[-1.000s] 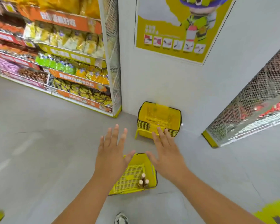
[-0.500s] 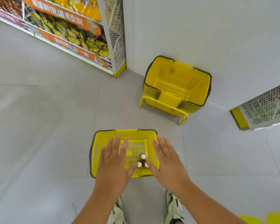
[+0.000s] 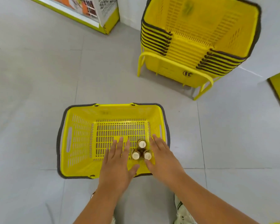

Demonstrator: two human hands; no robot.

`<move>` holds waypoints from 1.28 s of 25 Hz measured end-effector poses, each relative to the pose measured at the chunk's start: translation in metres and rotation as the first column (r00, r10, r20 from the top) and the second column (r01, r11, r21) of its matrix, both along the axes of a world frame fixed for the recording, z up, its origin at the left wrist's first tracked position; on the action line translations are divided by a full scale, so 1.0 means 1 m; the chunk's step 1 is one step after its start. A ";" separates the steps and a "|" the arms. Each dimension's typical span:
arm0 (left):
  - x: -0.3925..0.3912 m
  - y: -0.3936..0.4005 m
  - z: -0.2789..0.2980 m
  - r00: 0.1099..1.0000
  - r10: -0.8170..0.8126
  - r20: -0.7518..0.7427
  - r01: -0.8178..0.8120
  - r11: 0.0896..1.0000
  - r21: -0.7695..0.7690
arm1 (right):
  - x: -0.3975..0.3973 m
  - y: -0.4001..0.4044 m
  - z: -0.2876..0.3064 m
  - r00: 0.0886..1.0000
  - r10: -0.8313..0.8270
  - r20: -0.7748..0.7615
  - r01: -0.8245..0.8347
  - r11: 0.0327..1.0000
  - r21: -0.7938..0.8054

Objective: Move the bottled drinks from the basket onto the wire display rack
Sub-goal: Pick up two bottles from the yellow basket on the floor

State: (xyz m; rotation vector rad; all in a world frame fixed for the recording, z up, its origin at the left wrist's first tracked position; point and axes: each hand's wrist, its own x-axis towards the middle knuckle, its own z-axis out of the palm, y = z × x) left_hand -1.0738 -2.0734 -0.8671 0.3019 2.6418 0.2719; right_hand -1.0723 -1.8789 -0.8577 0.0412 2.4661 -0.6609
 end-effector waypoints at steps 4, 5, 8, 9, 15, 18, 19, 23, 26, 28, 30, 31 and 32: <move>-0.002 0.004 -0.056 0.978 0.037 0.205 -0.030 0.999 -0.038 | -0.001 -0.009 -0.060 0.971 -0.117 0.209 0.114 0.993 0.025; 0.001 0.005 -0.068 0.969 0.042 0.244 -0.033 0.999 -0.039 | -0.001 -0.013 -0.069 0.959 -0.138 0.246 0.132 0.990 0.044; -0.001 0.009 -0.092 0.951 0.060 0.304 -0.060 0.998 -0.011 | -0.004 -0.023 -0.086 0.939 -0.177 0.295 0.155 0.983 0.098; -0.004 0.011 -0.099 0.943 0.071 0.324 -0.073 0.997 -0.007 | -0.004 -0.024 -0.090 0.934 -0.180 0.309 0.153 0.982 0.110; -0.016 0.031 -0.122 0.895 0.184 0.407 -0.219 0.975 0.040 | -0.002 -0.031 -0.117 0.937 -0.189 0.294 0.143 0.975 0.173; -0.023 0.034 -0.131 0.921 0.189 0.339 -0.212 0.977 0.033 | -0.005 -0.031 -0.127 0.943 -0.189 0.275 0.142 0.973 0.182; -0.026 0.034 -0.130 0.926 0.193 0.324 -0.214 0.976 0.033 | -0.007 -0.031 -0.128 0.941 -0.197 0.276 0.150 0.972 0.182; -0.028 0.019 -0.107 0.933 0.266 0.240 -0.305 0.942 0.139 | -0.009 -0.026 -0.109 0.938 -0.218 0.270 0.174 0.969 0.177; -0.023 0.001 -0.056 0.913 0.354 0.204 -0.401 0.872 0.280 | -0.002 -0.011 -0.062 0.935 -0.258 0.243 0.225 0.962 0.158; -0.020 -0.007 -0.008 0.910 0.381 0.162 -0.413 0.854 0.316 | 0.007 0.002 -0.019 0.944 -0.277 0.178 0.256 0.958 0.131; -0.019 -0.013 0.047 0.907 0.401 0.128 -0.419 0.834 0.360 | 0.012 0.012 0.038 0.952 -0.287 0.106 0.278 0.956 0.097; -0.020 -0.014 0.077 0.906 0.409 0.111 -0.419 0.825 0.380 | 0.011 0.013 0.069 0.955 -0.285 0.079 0.279 0.957 0.077; -0.021 -0.014 0.108 0.906 0.413 0.097 -0.416 0.821 0.390 | 0.010 0.015 0.100 0.958 -0.282 0.055 0.280 0.959 0.045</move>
